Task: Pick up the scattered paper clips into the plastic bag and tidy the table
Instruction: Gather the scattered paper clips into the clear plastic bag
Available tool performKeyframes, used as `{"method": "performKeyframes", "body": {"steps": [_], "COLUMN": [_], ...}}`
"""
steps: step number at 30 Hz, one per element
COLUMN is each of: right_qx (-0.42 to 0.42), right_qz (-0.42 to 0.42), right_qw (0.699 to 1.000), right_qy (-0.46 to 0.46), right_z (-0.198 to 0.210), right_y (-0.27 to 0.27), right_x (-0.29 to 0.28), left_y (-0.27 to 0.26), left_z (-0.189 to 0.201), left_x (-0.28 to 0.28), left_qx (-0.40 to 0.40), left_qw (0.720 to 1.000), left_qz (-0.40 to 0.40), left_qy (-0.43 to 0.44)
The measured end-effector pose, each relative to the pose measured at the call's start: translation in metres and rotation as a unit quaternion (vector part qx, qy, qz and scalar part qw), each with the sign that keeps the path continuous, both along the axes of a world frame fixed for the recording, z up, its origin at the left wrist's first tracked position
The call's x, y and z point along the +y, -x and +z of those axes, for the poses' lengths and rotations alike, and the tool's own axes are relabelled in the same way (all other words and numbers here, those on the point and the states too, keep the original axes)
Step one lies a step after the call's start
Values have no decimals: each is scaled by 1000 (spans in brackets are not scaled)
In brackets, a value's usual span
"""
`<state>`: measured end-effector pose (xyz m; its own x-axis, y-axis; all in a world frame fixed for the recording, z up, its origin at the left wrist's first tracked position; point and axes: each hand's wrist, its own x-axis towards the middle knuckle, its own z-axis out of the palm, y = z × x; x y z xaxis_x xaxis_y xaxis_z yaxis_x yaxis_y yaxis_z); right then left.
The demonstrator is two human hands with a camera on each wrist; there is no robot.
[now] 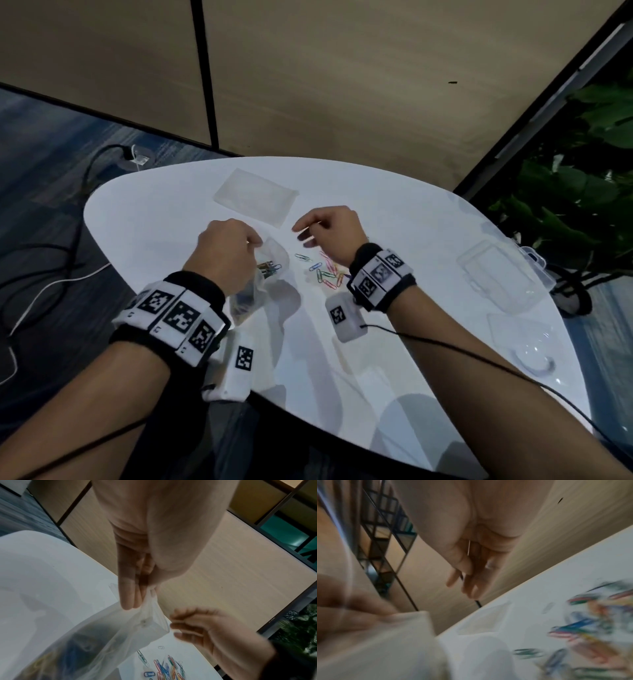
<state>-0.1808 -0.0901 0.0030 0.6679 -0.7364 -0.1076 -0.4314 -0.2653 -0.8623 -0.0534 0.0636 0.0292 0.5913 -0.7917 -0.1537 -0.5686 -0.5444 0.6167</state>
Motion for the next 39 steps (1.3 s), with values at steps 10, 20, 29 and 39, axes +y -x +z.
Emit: {"method": "performKeyframes", "body": {"steps": [10, 20, 29, 39], "right_qx": [299, 334, 305, -197], "right_qz": [316, 220, 34, -140], "right_qw": [841, 830, 926, 919], "right_qy": [321, 388, 219, -312], "right_z": [-108, -119, -91, -24], "right_y": [38, 84, 72, 81], "right_x": [-3, -45, -58, -19], "left_y": [-2, 2, 16, 31], "left_z": [-5, -3, 4, 5], "left_x": [-3, -3, -11, -16], "left_qx": [28, 7, -25, -5], "left_qw": [1000, 1000, 998, 998], "left_qz": [2, -16, -45, -45], "left_qy": [0, -24, -32, -48]}}
